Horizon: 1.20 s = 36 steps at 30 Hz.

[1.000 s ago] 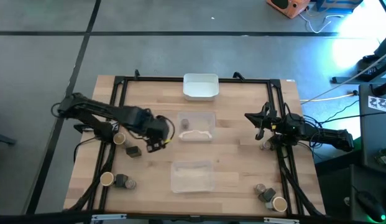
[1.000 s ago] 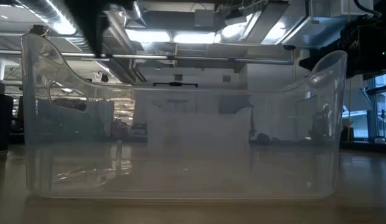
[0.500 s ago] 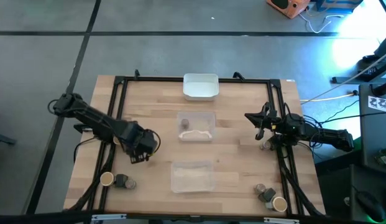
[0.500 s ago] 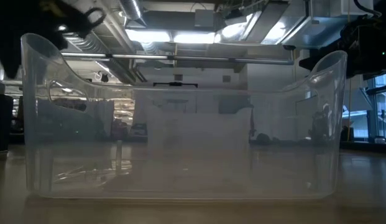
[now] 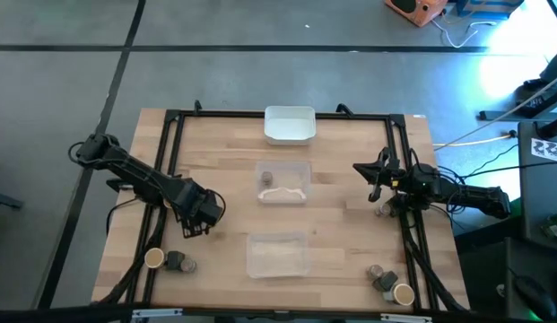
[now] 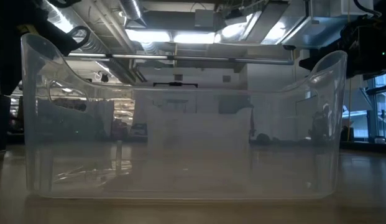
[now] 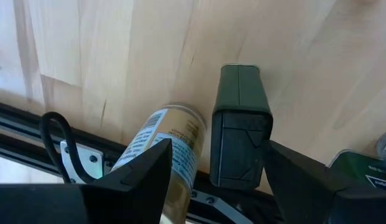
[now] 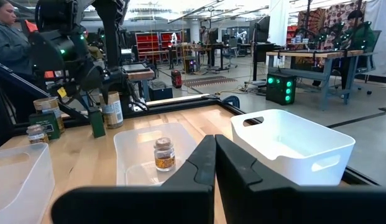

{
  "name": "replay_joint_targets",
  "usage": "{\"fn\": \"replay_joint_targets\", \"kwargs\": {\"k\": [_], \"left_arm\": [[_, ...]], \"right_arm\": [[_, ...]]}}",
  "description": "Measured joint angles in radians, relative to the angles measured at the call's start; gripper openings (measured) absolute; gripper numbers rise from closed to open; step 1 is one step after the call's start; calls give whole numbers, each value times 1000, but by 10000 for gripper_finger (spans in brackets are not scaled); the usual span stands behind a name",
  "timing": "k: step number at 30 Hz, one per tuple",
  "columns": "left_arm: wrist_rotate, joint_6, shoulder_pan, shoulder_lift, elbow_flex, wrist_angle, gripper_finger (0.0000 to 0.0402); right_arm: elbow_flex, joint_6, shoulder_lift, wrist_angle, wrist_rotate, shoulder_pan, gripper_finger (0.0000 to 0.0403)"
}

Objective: Sort spices by type
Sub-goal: Put the top left black seasoning can into the white bin

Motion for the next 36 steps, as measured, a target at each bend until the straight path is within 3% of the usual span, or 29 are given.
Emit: {"fn": "replay_joint_targets", "kwargs": {"k": [16, 25, 36], "left_arm": [[37, -43, 1, 4, -10, 12, 235], [59, -50, 1, 4, -86, 100, 233], [79, -35, 1, 3, -87, 151, 138]], "right_arm": [[0, 0, 0, -1, 1, 0, 12], [0, 0, 0, -1, 1, 0, 12], [0, 0, 0, -1, 1, 0, 12]]}}
